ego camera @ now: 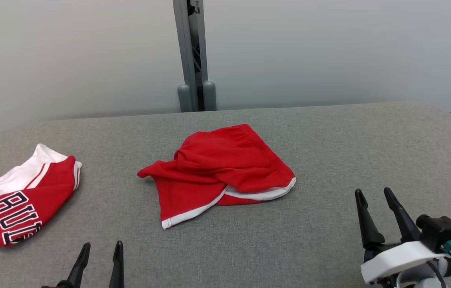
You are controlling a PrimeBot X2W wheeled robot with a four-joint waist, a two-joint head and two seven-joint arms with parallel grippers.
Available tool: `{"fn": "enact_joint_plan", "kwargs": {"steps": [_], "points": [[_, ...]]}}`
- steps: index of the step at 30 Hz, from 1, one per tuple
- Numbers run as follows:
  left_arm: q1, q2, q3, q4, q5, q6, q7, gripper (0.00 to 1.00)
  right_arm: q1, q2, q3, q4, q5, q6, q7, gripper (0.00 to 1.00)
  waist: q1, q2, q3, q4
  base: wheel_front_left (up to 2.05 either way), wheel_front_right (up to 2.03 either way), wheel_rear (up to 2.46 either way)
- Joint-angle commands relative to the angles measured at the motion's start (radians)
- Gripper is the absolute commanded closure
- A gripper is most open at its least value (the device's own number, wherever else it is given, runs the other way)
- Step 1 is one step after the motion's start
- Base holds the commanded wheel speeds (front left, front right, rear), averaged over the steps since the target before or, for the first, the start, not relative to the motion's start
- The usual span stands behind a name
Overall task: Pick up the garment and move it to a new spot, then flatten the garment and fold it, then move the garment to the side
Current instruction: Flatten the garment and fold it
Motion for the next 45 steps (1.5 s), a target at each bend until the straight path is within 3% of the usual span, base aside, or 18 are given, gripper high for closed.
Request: {"fn": "enact_joint_plan", "kwargs": {"steps": [1,14,20,30,42,43,44,45], "points": [[-0.004,0.0,0.003,0.004,0.002,-0.001,-0.001,0.0,0.008,-0.005,-0.002,-0.001,0.007,0.0,0.003,0.0,0.0,0.0,0.001,0.003,0.0,0.0,0.0],[-0.042,0.004,-0.022,0.02,-0.01,-0.017,0.035,0.0,-0.003,-0.005,-0.005,0.003,0.011,0.0,-0.002,0.0,0.0,0.0,0.023,0.008,0.0,0.0,0.0],[-0.132,-0.007,-0.067,0.112,-0.022,-0.074,0.082,0.0,-0.026,-0.005,-0.007,0.003,0.009,0.0,-0.004,0.0,0.0,0.0,0.069,0.001,0.0,0.0,0.0],[-0.35,-0.067,-0.13,0.417,-0.031,-0.192,0.078,0.0,-0.071,-0.005,-0.005,-0.012,-0.005,0.0,-0.011,0.0,0.0,0.0,0.169,-0.03,0.0,0.0,0.0],[-0.493,-0.121,-0.133,0.651,-0.044,-0.267,0.021,0.0,-0.086,-0.005,-0.007,-0.026,-0.011,0.0,-0.021,0.0,0.0,0.0,0.224,-0.052,0.0,0.0,0.0],[-0.499,-0.127,-0.133,0.656,-0.047,-0.273,0.017,0.01,-0.086,-0.005,-0.009,-0.025,-0.011,0.0,-0.022,0.0,0.0,0.0,0.225,-0.052,0.0,0.0,0.0],[-0.505,-0.131,-0.133,0.661,-0.047,-0.28,0.014,0.09,-0.086,-0.005,-0.01,-0.024,-0.011,0.0,-0.023,0.0,0.0,0.0,0.226,-0.051,0.0,0.0,0.0],[-0.514,-0.132,-0.135,0.67,-0.042,-0.287,0.007,0.25,-0.087,-0.005,-0.011,-0.021,-0.011,0.0,-0.025,0.0,0.0,0.0,0.226,-0.05,0.0,0.0,0.0]]}}
